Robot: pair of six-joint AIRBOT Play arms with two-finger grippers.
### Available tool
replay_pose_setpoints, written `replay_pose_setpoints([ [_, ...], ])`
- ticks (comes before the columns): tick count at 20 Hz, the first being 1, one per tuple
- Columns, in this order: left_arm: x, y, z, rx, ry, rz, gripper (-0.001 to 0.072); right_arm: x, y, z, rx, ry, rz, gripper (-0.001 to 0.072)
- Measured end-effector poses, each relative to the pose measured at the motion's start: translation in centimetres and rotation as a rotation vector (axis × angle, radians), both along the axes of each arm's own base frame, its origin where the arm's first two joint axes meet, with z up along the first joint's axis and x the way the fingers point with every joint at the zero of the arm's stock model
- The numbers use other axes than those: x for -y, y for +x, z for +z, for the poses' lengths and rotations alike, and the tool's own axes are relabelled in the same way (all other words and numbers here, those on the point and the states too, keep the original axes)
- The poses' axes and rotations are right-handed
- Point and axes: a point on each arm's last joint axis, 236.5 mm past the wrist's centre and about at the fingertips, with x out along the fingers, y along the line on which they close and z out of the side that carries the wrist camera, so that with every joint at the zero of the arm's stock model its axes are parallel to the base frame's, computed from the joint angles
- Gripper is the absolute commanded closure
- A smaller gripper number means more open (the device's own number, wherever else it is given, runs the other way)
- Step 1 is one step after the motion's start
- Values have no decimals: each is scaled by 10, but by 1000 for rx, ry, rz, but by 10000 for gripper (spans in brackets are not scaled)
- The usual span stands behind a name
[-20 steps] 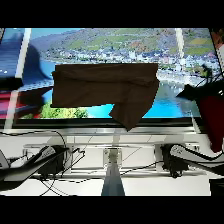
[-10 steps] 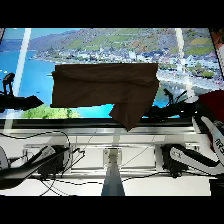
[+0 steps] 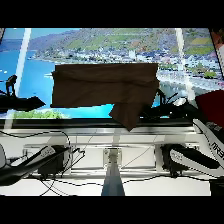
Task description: Fold the clothes and pants, and hang the long-sleeved shirts on hangers.
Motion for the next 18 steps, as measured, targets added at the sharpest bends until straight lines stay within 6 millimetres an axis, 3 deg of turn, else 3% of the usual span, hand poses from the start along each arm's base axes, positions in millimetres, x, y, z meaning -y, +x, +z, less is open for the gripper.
replay_pose_setpoints([
  [2, 1, -1, -7, -21, -16, 0, 335, -1, 6, 5, 21, -5, 17, 699],
  [5, 7, 1, -13, -32, -57, 11, 315, -8, 26, 35, 100, 26, 43, 699],
  [7, 13, 4, -14, -30, -96, 23, 98, -11, 45, 61, 187, 36, 51, 699],
  [8, 16, 6, -14, -27, -118, 33, 86, -12, 51, 73, 225, 39, 57, 699],
  [10, 23, 12, -15, -21, -167, 52, 85, -13, 61, 93, 286, 44, 61, 699],
  [13, 32, 21, -20, -20, -239, 89, 109, -13, 68, 105, 331, 38, 67, 699],
  [14, 35, 22, -24, -25, -260, 97, 168, -12, 70, 107, 343, 31, 65, 699],
  [16, 40, 24, -31, -30, -287, 85, 190, -8, 74, 107, 363, 8, 65, 699],
  [18, 45, 26, -37, -29, -307, 62, 324, -4, 79, 107, 383, -12, 58, 699],
])
